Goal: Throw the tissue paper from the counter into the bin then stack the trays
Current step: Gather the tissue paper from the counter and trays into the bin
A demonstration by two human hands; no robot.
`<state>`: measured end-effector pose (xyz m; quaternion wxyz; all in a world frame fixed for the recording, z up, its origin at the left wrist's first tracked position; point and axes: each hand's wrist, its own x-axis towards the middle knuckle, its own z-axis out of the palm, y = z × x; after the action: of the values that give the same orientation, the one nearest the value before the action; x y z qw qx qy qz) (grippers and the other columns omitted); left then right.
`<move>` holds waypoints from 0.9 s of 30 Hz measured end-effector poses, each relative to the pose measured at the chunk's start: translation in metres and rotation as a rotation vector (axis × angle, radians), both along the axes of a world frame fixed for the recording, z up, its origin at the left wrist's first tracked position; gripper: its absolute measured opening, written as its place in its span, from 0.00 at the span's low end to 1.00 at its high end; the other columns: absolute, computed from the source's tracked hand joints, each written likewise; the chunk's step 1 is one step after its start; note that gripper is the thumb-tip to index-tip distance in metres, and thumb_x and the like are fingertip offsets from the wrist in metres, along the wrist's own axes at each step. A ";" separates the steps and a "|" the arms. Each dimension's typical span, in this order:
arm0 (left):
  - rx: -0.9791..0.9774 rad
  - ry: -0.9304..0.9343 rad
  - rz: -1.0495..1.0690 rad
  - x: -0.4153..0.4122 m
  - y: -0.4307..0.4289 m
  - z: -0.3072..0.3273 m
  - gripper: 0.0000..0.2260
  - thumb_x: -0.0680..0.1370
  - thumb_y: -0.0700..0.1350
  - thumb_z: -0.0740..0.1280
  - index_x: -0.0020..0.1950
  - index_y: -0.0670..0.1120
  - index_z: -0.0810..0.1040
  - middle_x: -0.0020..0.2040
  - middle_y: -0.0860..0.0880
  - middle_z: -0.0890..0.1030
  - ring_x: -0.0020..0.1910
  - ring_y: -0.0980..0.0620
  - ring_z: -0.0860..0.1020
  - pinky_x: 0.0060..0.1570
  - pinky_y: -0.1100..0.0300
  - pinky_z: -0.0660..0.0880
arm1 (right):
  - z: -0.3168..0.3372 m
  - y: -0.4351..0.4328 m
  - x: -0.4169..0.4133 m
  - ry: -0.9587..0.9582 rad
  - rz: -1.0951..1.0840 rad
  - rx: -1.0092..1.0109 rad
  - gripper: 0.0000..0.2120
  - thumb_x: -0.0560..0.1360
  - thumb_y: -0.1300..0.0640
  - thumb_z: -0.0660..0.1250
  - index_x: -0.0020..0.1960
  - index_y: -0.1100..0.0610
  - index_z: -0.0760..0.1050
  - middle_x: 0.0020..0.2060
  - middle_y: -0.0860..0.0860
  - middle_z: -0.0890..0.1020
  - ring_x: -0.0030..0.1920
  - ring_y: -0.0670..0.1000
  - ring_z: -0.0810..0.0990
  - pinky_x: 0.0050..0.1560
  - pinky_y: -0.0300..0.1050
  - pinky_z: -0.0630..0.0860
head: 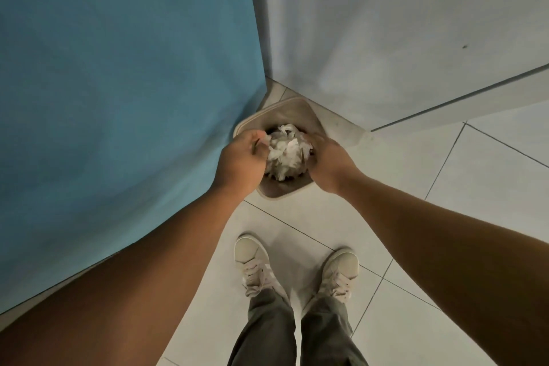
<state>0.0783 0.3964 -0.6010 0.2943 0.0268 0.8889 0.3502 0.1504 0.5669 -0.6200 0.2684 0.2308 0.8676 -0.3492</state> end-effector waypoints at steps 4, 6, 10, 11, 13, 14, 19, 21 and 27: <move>-0.003 0.061 -0.068 0.009 0.003 0.034 0.12 0.78 0.46 0.65 0.62 0.50 0.78 0.59 0.50 0.81 0.57 0.52 0.79 0.57 0.62 0.73 | 0.042 0.004 0.014 0.044 0.006 0.019 0.28 0.66 0.50 0.52 0.66 0.49 0.69 0.58 0.53 0.78 0.59 0.58 0.75 0.59 0.52 0.75; -0.004 0.122 -0.115 0.015 0.007 0.060 0.13 0.78 0.46 0.66 0.62 0.50 0.78 0.61 0.49 0.80 0.60 0.50 0.77 0.62 0.58 0.73 | 0.078 0.004 0.019 0.078 0.041 0.045 0.27 0.68 0.51 0.54 0.67 0.51 0.69 0.60 0.53 0.76 0.62 0.57 0.73 0.62 0.51 0.73; -0.014 0.250 -0.210 0.027 0.019 0.125 0.15 0.77 0.44 0.66 0.64 0.49 0.76 0.62 0.48 0.78 0.62 0.48 0.74 0.63 0.57 0.70 | 0.160 0.011 0.024 0.196 0.075 0.112 0.25 0.74 0.59 0.65 0.70 0.56 0.68 0.68 0.54 0.73 0.69 0.57 0.68 0.69 0.54 0.67; -0.019 0.281 -0.226 0.029 0.022 0.146 0.16 0.77 0.44 0.66 0.64 0.50 0.76 0.63 0.49 0.77 0.63 0.48 0.73 0.64 0.57 0.70 | 0.181 0.012 0.024 0.225 0.095 0.142 0.25 0.74 0.60 0.66 0.70 0.57 0.69 0.68 0.55 0.73 0.70 0.58 0.67 0.70 0.54 0.66; -0.009 0.342 -0.243 0.035 0.028 0.189 0.16 0.77 0.43 0.66 0.64 0.49 0.76 0.64 0.49 0.76 0.64 0.48 0.72 0.65 0.56 0.70 | 0.225 0.015 0.025 0.278 0.132 0.196 0.24 0.73 0.60 0.66 0.69 0.58 0.70 0.68 0.56 0.73 0.70 0.58 0.67 0.69 0.56 0.67; 0.001 0.371 -0.247 0.039 0.030 0.211 0.16 0.77 0.42 0.66 0.65 0.48 0.76 0.65 0.49 0.76 0.65 0.48 0.71 0.67 0.55 0.69 | 0.248 0.017 0.026 0.296 0.151 0.230 0.23 0.73 0.60 0.65 0.69 0.57 0.70 0.68 0.56 0.73 0.70 0.58 0.67 0.68 0.57 0.68; -0.012 0.541 -0.279 0.053 0.034 0.311 0.17 0.79 0.46 0.64 0.68 0.49 0.74 0.69 0.50 0.74 0.70 0.49 0.68 0.70 0.51 0.66 | 0.352 0.022 0.036 0.402 0.203 0.346 0.23 0.76 0.53 0.62 0.70 0.56 0.70 0.70 0.56 0.71 0.73 0.60 0.65 0.67 0.59 0.68; 0.002 0.571 -0.267 0.055 0.036 0.350 0.18 0.79 0.46 0.63 0.69 0.50 0.73 0.71 0.51 0.71 0.72 0.50 0.65 0.73 0.52 0.63 | 0.390 0.023 0.038 0.431 0.198 0.351 0.23 0.78 0.52 0.61 0.72 0.55 0.67 0.72 0.55 0.68 0.74 0.58 0.62 0.71 0.56 0.64; 0.021 0.676 -0.242 0.054 0.034 0.441 0.19 0.80 0.48 0.61 0.72 0.51 0.69 0.75 0.51 0.66 0.75 0.52 0.60 0.73 0.61 0.53 | 0.481 0.021 0.040 0.571 0.139 0.332 0.29 0.77 0.41 0.51 0.73 0.53 0.66 0.74 0.53 0.67 0.76 0.56 0.60 0.73 0.57 0.61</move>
<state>0.1324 0.4299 -0.1601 0.0227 0.2491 0.9227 0.2933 0.1909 0.5880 -0.1386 -0.0035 0.1047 0.9664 -0.2347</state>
